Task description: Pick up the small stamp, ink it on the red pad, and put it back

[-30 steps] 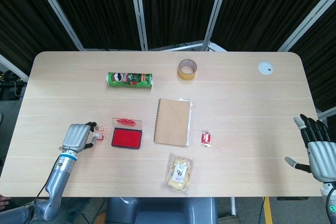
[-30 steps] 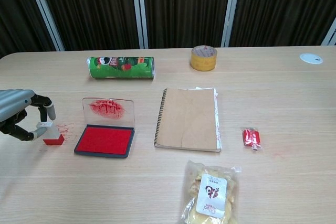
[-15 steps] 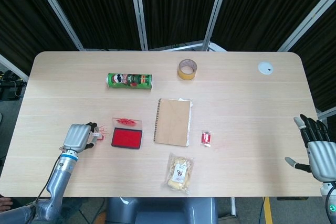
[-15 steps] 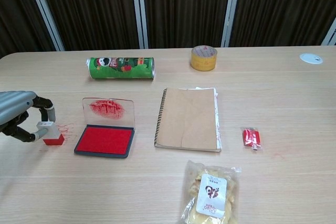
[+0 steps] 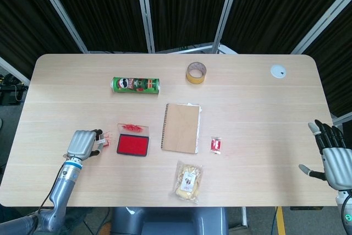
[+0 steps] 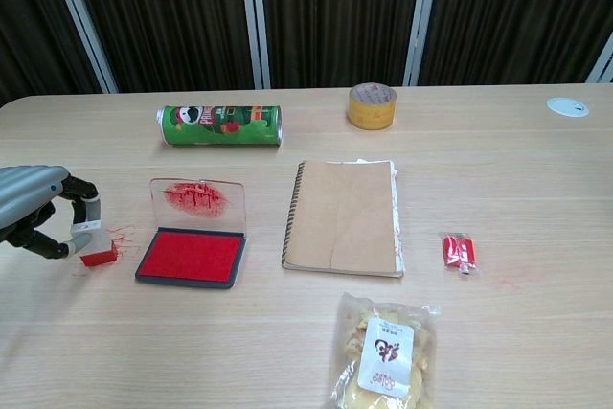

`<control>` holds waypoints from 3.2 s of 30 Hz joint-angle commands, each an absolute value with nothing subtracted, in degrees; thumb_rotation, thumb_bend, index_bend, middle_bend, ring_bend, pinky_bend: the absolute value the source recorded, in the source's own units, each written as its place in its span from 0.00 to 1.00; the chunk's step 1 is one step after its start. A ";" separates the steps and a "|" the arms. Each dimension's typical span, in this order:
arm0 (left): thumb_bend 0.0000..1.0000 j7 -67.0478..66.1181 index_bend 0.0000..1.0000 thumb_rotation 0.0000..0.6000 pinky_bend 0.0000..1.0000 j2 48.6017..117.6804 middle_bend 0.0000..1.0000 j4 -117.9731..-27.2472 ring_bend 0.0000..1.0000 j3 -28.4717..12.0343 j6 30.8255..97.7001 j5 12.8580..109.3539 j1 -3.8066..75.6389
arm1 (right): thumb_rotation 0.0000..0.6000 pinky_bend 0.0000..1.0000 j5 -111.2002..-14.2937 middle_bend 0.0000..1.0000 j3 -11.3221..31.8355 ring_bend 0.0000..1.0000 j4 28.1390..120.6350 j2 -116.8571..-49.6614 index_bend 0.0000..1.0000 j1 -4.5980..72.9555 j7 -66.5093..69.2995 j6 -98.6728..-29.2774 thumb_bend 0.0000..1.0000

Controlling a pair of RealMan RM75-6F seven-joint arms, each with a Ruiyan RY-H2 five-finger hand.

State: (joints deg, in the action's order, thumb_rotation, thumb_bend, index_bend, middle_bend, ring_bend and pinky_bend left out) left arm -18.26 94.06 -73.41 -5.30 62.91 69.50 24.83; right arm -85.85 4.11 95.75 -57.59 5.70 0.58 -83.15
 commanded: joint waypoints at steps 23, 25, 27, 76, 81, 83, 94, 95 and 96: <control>0.42 -20.37 0.58 1.00 0.95 90.93 0.55 -84.23 0.89 -8.72 59.65 67.50 29.64 | 1.00 0.00 -84.88 0.00 4.40 0.00 95.50 -57.55 0.00 5.92 1.06 -82.55 0.00; 0.42 -20.41 0.58 1.00 0.95 91.98 0.56 -83.14 0.89 -8.55 59.32 67.16 29.98 | 1.00 0.00 -84.67 0.00 4.45 0.00 95.36 -57.54 0.00 5.97 1.21 -82.37 0.00; 0.42 -20.31 0.58 1.00 0.95 92.72 0.56 -82.38 0.89 -8.36 59.05 67.02 30.17 | 1.00 0.00 -84.53 0.00 4.49 0.00 95.26 -57.54 0.00 6.01 1.29 -82.26 0.00; 0.45 -19.90 0.63 1.00 0.95 99.97 0.57 -76.77 0.88 -6.49 59.59 66.99 31.18 | 1.00 0.00 -83.55 0.00 4.78 0.00 94.78 -57.46 0.00 6.29 1.91 -81.53 0.00; 0.45 -19.89 0.63 1.00 0.95 98.22 0.57 -79.57 0.88 -7.02 61.17 68.08 31.06 | 1.00 0.00 -83.68 0.00 4.74 0.00 94.88 -57.43 0.00 6.25 1.87 -81.64 0.00; 0.45 -19.93 0.63 1.00 0.95 97.34 0.57 -80.95 0.88 -7.22 61.77 68.42 30.95 | 1.00 0.00 -83.71 0.00 4.73 0.00 94.90 -57.43 0.00 6.25 1.84 -81.66 0.00; 0.45 -18.61 0.63 1.00 0.95 90.79 0.57 -85.65 0.88 -7.52 64.25 68.20 28.91 | 1.00 0.00 -84.22 0.00 4.50 0.00 95.33 -57.42 0.00 6.11 1.46 -81.99 0.00; 0.45 -18.32 0.63 1.00 0.95 90.39 0.57 -85.43 0.88 -7.46 64.28 67.97 28.66 | 1.00 0.00 -84.27 0.00 4.48 0.00 95.38 -57.41 0.00 6.10 1.44 -82.03 0.00; 0.45 -18.09 0.63 1.00 0.95 89.90 0.57 -84.95 0.88 -7.29 64.27 67.62 28.30 | 1.00 0.00 -84.34 0.00 4.46 0.00 95.44 -57.40 0.00 6.09 1.41 -82.05 0.00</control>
